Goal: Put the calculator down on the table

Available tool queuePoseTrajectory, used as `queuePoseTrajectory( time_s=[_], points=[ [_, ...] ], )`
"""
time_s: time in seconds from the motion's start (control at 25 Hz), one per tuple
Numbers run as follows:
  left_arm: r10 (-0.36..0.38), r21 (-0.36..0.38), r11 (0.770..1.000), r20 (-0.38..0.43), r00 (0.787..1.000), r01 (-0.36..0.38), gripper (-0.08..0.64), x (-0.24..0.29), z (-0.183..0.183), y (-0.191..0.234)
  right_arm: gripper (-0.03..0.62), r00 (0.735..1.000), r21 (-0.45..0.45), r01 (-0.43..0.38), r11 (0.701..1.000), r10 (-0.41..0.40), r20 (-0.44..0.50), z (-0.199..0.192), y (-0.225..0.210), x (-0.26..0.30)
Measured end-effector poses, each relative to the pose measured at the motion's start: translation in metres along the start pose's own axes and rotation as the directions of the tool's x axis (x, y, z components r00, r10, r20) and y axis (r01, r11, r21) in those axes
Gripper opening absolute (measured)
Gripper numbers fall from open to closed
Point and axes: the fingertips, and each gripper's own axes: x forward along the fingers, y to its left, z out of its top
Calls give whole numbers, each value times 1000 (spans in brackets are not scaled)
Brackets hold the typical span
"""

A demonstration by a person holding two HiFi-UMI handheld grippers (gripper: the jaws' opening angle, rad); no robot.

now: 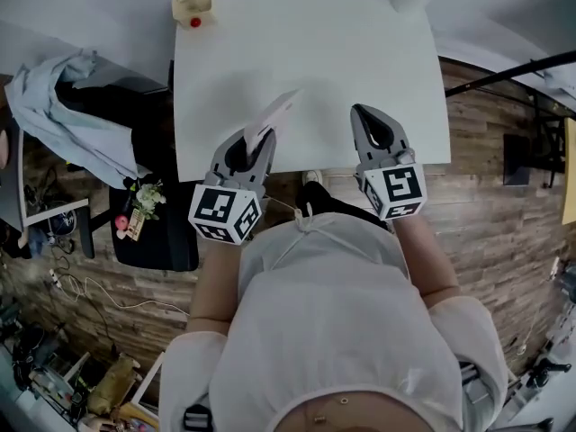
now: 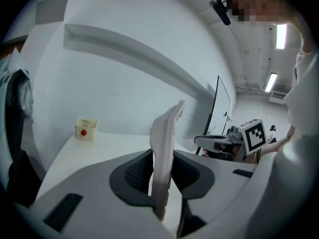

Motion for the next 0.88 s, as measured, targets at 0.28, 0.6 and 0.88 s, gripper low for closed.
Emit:
queuePoseTrajectory(
  time_s=[0.28, 0.6, 0.88],
  points=[
    [-11, -116, 993, -95, 995, 0, 103, 70, -49, 27, 6, 996, 21, -47, 999, 49, -77, -39, -28, 50],
    [-30, -213, 977, -194, 981, -12, 103, 110, -92, 41, 6, 988, 43, -68, 997, 73, -139, -69, -42, 83],
    [-27, -265, 964, -219, 975, -33, 118, 123, -101, 63, 6, 983, 64, -81, 995, 91, -157, -80, -43, 98]
  ],
)
